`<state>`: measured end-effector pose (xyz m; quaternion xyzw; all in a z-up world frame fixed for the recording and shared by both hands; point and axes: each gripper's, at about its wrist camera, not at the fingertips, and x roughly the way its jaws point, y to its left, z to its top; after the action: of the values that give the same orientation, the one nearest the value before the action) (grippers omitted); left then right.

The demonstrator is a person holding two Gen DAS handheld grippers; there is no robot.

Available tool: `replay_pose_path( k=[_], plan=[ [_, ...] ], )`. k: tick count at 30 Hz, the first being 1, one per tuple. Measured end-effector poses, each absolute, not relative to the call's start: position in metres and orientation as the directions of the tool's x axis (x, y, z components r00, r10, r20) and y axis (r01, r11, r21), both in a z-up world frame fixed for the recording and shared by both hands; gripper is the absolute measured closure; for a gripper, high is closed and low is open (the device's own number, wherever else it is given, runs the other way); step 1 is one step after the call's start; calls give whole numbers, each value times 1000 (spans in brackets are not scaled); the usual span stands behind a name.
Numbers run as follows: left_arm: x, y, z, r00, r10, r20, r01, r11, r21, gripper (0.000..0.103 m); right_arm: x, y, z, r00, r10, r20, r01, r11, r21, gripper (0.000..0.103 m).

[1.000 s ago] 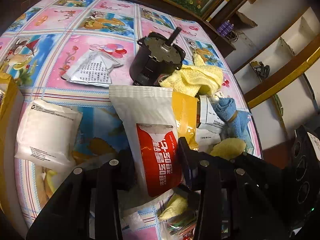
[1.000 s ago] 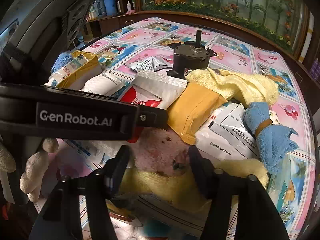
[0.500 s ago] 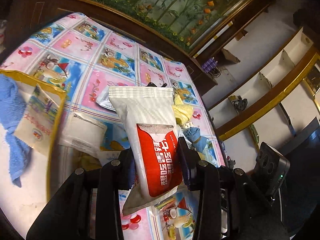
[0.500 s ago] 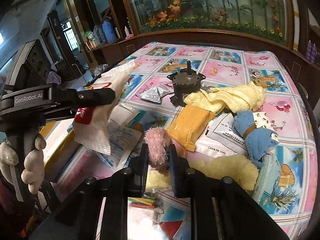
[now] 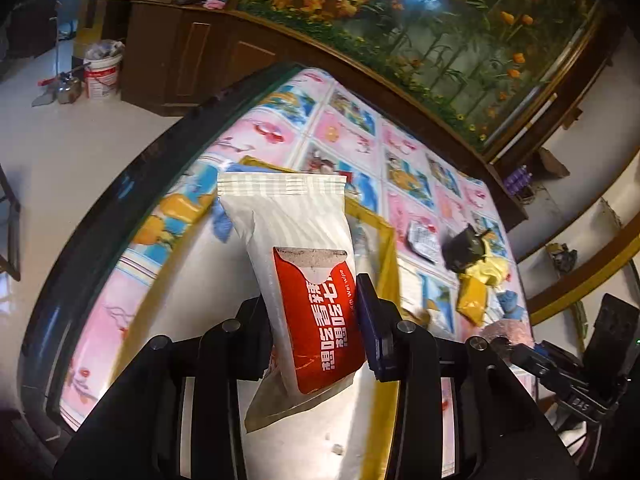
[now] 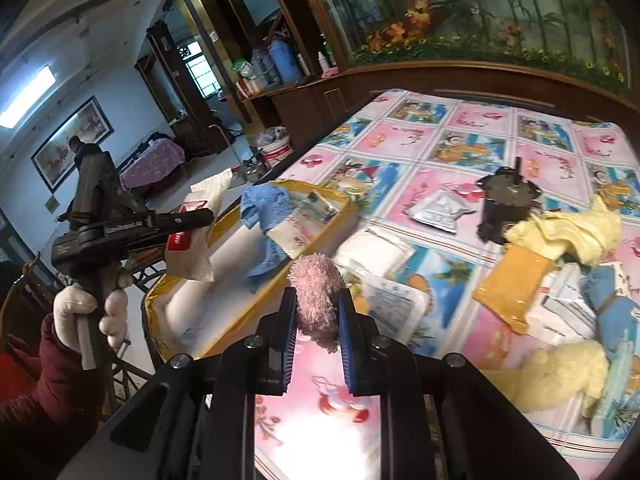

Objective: Organize soft objects
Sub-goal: 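Release the packet into the box with left tool while right tool releases bear, then grasp the white desiccant packet with the left tool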

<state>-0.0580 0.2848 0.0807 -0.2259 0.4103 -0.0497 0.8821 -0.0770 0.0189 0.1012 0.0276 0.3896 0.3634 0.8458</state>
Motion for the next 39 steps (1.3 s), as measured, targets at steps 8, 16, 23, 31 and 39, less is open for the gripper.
replay_pose_path(
  k=[8,16,23,31,39],
  plan=[
    [-17,307,47,608,-160,-777,-178,927,-330,65,-59,98,86,282,689,-668,-631,657,412,85],
    [3,321,41,593,-188,-783,-196,909,-368,59,-35,162,56,199,677,-709,-618,648,445,82],
    [-2,319,47,578,-191,-793,-164,925,-342,54,-18,162,38,187,681,-708,-557,667,495,74],
    [-18,302,81,639,-61,-767,-168,962,-216,54,-35,113,74,303,694,-653,-568,682,461,74],
    [-66,293,121,764,-103,-638,-171,920,-353,53,-45,4,84,529,536,-658,-458,833,310,39]
  ],
)
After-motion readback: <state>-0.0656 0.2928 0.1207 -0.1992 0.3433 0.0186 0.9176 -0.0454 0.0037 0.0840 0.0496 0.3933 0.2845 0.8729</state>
